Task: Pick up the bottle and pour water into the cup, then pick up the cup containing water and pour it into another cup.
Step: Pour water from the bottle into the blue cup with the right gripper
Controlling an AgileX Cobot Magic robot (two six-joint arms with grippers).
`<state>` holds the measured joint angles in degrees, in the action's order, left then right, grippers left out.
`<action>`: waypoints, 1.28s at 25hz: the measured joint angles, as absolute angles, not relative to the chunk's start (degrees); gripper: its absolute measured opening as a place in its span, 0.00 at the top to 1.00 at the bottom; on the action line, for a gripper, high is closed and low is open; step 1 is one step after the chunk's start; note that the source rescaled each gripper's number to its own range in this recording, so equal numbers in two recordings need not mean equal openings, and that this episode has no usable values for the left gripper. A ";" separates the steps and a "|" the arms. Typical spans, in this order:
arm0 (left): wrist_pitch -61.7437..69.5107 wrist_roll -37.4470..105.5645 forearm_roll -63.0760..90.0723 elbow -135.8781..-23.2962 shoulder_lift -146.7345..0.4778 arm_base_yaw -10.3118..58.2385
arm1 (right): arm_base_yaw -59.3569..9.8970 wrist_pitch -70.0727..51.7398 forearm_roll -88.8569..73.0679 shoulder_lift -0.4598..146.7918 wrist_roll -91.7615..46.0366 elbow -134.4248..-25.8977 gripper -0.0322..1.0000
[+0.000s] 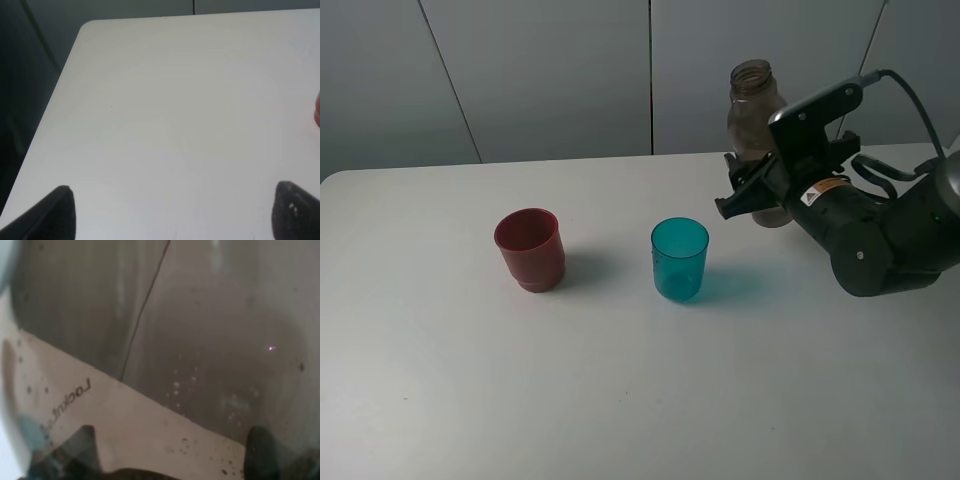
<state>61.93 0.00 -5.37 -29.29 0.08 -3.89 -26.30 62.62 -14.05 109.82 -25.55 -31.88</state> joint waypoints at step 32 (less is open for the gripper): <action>61.93 0.00 -5.37 -29.29 0.08 -3.89 | -24.02 58.85 -14.53 109.82 -78.45 -31.88 0.97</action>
<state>61.93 0.00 -5.37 -29.29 0.08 -3.89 -24.02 58.85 -14.53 109.82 -78.45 -31.88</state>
